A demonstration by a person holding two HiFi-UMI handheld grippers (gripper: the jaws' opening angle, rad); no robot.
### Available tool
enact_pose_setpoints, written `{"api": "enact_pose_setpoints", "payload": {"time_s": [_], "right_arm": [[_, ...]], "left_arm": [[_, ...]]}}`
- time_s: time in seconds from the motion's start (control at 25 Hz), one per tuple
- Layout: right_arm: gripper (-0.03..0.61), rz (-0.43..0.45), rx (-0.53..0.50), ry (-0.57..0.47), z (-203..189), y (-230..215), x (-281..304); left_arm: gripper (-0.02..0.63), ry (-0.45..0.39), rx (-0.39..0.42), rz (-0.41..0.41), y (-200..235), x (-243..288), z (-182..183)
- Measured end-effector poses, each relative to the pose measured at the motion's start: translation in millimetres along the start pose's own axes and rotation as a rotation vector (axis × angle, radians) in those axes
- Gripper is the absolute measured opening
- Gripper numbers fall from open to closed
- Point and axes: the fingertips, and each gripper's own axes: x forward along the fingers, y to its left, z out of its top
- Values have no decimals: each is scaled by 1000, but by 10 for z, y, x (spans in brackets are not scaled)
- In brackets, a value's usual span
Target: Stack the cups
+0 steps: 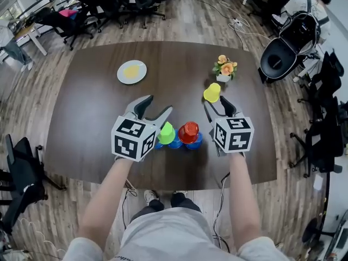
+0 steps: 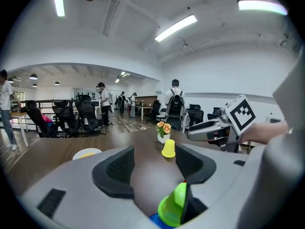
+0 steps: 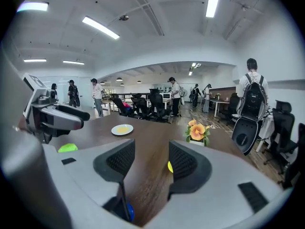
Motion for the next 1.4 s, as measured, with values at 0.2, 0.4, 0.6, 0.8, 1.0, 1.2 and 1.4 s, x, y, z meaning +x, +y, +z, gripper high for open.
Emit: {"api": "enact_pose_setpoints", "payload": {"time_s": [0.2, 0.4, 0.6, 0.8, 1.0, 1.2, 1.4], "right_arm": [[225, 1, -51, 59, -148, -307, 328], [225, 12, -49, 105, -357, -553, 700], [236, 13, -46, 154, -587, -737, 1051], [244, 15, -23, 176, -710, -832, 1330], [242, -2, -8, 202, -805, -896, 1468], [239, 14, -45, 203, -734, -851, 1428], [238, 35, -69, 162, -466, -668, 1182]], "left_arm": [[261, 21, -12, 91, 211, 186, -5], [258, 51, -37, 167, 379, 343, -92], [256, 75, -47, 219, 477, 371, -154], [256, 89, -62, 254, 575, 378, -215], [256, 108, -73, 266, 626, 338, -296], [255, 108, -80, 258, 634, 295, -295], [255, 98, -78, 216, 577, 279, -293]]}}
